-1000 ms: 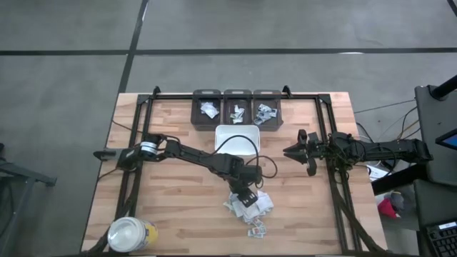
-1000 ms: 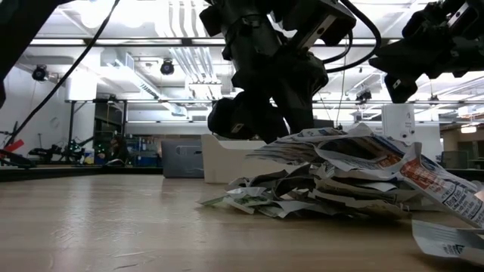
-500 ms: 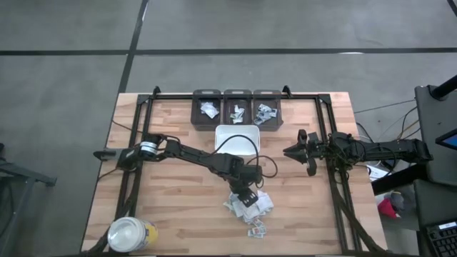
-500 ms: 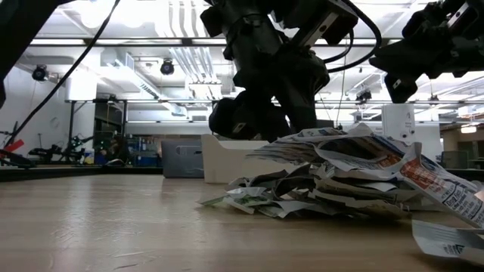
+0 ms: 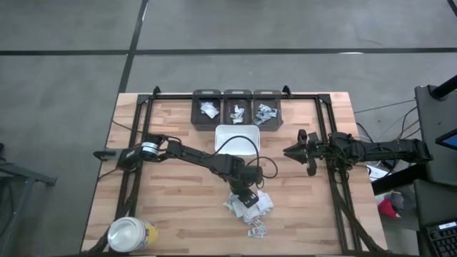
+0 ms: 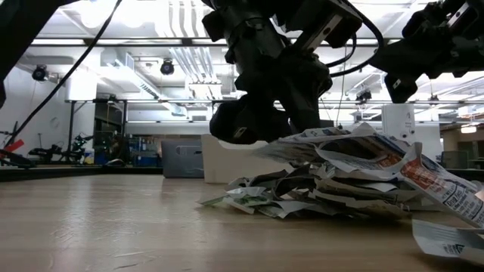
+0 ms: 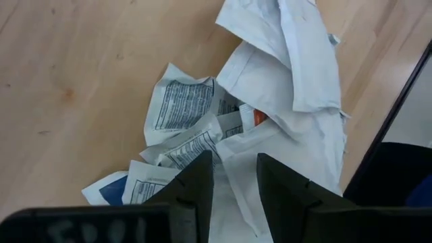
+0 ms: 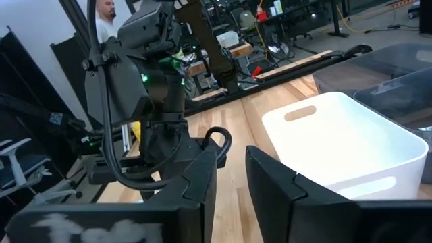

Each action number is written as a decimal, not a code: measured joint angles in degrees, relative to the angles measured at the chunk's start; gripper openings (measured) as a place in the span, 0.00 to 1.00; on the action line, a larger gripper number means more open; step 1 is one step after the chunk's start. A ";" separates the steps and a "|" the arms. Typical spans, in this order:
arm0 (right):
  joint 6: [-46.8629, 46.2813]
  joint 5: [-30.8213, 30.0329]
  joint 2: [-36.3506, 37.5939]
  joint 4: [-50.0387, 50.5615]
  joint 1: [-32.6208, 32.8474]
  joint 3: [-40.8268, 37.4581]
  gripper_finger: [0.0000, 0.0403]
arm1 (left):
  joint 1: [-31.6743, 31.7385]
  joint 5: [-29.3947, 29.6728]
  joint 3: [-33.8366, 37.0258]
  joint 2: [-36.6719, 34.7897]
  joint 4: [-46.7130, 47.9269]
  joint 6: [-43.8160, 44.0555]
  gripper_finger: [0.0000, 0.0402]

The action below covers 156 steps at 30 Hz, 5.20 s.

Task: Pick & Place First Aid Supplies
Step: Put the white fingertip band aid into the left black bin

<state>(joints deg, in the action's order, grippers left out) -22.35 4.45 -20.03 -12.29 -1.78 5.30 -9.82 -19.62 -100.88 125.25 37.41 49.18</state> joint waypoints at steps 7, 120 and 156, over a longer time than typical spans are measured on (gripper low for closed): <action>0.00 0.00 0.01 0.00 0.00 -0.02 0.22 | 0.00 0.04 0.00 0.04 -0.27 0.49 0.21; 0.00 -0.02 0.01 0.00 0.00 0.00 0.16 | 19.11 13.71 -0.07 -33.98 7.65 -20.15 0.00; 0.00 -0.02 0.02 0.01 0.01 -0.02 0.19 | 53.99 15.81 1.25 -34.40 19.49 -37.53 0.00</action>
<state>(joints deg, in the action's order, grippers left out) -22.35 4.43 -20.02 -12.29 -1.77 5.28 44.16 -3.81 -99.63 90.85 56.90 11.65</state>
